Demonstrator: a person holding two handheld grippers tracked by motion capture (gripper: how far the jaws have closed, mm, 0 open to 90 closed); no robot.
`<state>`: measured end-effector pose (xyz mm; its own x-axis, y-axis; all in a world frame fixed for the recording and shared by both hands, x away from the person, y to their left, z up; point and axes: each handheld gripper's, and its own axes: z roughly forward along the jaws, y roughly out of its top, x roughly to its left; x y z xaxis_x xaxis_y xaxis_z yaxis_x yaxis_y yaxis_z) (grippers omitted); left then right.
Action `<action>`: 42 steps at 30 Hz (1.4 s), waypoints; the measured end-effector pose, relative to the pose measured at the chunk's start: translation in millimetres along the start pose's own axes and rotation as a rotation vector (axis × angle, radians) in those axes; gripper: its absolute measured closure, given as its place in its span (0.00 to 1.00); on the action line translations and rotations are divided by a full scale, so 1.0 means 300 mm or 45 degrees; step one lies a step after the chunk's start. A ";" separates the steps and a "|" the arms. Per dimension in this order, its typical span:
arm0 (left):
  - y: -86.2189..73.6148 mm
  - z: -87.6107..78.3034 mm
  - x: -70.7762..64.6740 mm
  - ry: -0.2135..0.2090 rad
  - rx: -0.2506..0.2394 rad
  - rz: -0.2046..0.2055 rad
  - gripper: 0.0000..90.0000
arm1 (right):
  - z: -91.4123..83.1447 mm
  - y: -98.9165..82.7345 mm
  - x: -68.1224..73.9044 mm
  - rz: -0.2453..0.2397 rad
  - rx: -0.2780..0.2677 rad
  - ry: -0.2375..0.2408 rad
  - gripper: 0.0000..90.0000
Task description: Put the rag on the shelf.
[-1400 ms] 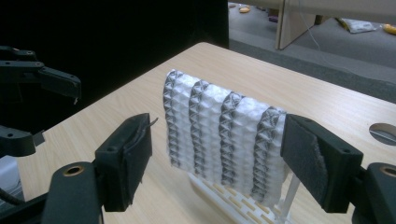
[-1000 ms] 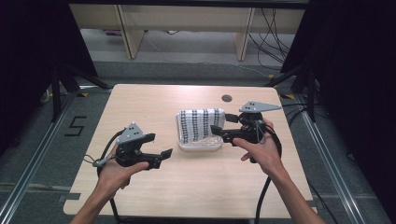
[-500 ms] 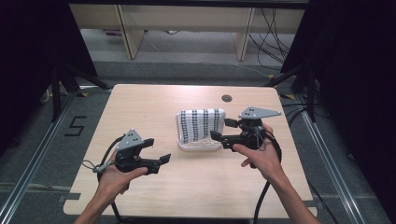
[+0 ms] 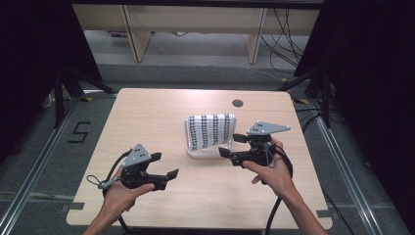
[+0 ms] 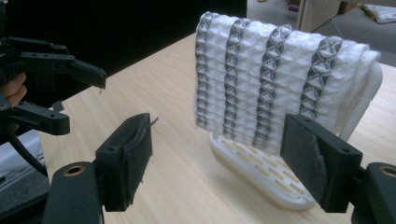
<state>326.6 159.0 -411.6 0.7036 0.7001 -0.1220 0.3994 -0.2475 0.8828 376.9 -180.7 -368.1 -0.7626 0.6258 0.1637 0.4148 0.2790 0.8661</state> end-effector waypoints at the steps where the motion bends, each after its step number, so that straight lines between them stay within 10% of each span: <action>1: -0.005 0.001 -0.002 -0.006 -0.004 -0.001 0.19 | -0.001 -0.003 0.005 0.024 0.010 0.002 0.29; 31: -0.148 -0.007 -0.049 -0.014 0.016 -0.003 0.19 | -0.003 -0.128 0.023 -0.057 0.085 -0.043 0.23; 42: -0.211 0.000 -0.064 -0.016 0.039 0.020 0.19 | 0.010 -0.225 0.025 0.009 0.093 -0.049 0.18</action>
<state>287.8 161.3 -465.2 0.7174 0.6873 -0.1143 0.4057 -0.2787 0.8705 344.5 -192.7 -426.7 -0.7405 0.6550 0.1506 0.4564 0.3256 0.8280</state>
